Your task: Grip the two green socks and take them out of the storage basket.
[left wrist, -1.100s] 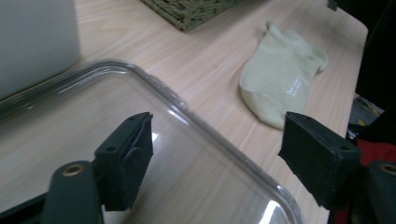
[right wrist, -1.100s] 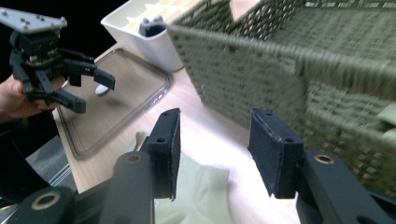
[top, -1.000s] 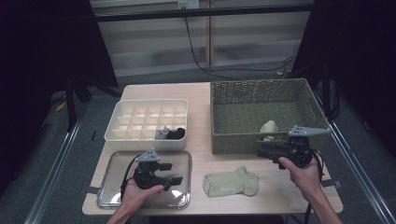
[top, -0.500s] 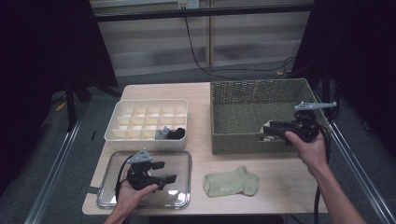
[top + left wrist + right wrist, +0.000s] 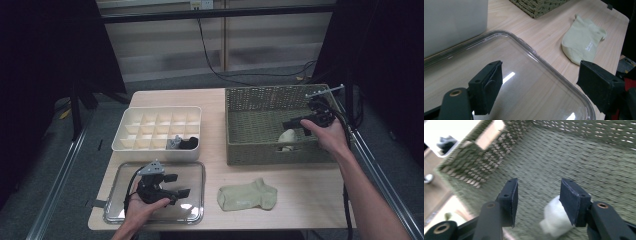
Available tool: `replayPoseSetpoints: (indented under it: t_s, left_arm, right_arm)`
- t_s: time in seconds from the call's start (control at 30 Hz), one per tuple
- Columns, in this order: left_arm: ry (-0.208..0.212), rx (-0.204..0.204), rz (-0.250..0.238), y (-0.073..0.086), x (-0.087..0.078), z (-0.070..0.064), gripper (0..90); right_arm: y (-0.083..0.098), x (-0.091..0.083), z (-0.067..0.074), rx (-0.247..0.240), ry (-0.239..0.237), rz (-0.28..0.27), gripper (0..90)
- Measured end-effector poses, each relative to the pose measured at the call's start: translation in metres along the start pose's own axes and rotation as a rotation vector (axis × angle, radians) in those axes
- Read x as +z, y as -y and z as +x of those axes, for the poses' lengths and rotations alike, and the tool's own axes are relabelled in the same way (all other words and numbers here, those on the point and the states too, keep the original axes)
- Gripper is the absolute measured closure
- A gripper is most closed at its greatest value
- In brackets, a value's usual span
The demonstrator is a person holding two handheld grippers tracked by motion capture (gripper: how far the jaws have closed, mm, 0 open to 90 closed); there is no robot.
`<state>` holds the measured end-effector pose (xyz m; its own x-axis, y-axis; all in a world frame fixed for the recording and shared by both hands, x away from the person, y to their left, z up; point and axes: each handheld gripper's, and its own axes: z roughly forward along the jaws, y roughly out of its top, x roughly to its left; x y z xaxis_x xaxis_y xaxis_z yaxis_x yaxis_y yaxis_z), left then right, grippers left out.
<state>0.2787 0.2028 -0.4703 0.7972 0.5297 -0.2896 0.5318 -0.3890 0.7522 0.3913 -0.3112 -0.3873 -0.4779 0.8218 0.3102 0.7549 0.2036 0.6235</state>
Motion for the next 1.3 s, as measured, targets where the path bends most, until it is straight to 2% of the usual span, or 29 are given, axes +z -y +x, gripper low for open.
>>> replayPoseSetpoints:
  t_s: [0.07, 0.13, 0.27, 0.37, 0.5, 0.6, 0.67, 0.77, 0.87, 1.0, 1.03, 1.13, 1.3]
  left_arm:
    - [-0.002, 0.001, 0.000, 0.000, 0.000, 0.000, 19.9]
    - [-0.003, 0.002, 0.001, 0.000, 0.000, 0.000, 19.9]
    - [-0.001, 0.000, 0.002, 0.000, 0.001, 0.001, 20.1]
    - [-0.005, -0.004, -0.002, 0.001, 0.000, 0.001, 20.1]
    - [-0.005, -0.009, 0.001, 0.000, 0.001, 0.004, 20.0]
    - [-0.007, -0.010, 0.007, 0.000, 0.002, 0.004, 20.0]
    - [-0.005, -0.002, 0.006, 0.000, 0.002, 0.004, 20.0]
    - [-0.008, -0.005, 0.000, 0.000, 0.002, 0.004, 20.0]
    - [-0.007, -0.002, 0.006, 0.001, 0.002, 0.004, 20.0]
    - [-0.006, 0.003, 0.010, 0.001, 0.003, 0.003, 19.7]
    - [-0.005, 0.005, 0.014, 0.001, 0.003, 0.003, 19.6]
    - [-0.003, 0.000, 0.011, 0.001, 0.003, 0.003, 19.1]
    - [-0.005, -0.002, 0.007, 0.000, 0.003, 0.004, 19.0]
  right_arm:
    - [-0.005, 0.005, -0.005, 0.001, 0.024, 0.032, 50.7]
    - [-0.009, 0.010, -0.008, 0.010, 0.022, 0.072, 52.0]
    - [-0.016, 0.016, -0.015, 0.012, 0.045, 0.091, 55.7]
    - [-0.019, 0.023, -0.021, 0.023, 0.075, 0.133, 56.4]
    - [-0.022, 0.031, -0.030, 0.040, 0.075, 0.130, 56.7]
    - [-0.023, 0.039, -0.036, 0.042, 0.080, 0.160, 55.8]
    - [-0.026, 0.039, -0.039, 0.046, 0.104, 0.178, 55.6]
    - [-0.029, 0.038, -0.045, 0.053, 0.097, 0.159, 55.1]
    - [-0.027, 0.043, -0.048, 0.056, 0.124, 0.198, 54.4]
    - [-0.022, 0.051, -0.053, 0.069, 0.117, 0.237, 53.0]
    - [-0.022, 0.052, -0.054, 0.057, 0.116, 0.246, 52.8]
    - [-0.022, 0.055, -0.053, 0.063, 0.113, 0.275, 52.9]
    - [-0.020, 0.062, -0.055, 0.056, 0.109, 0.310, 56.8]
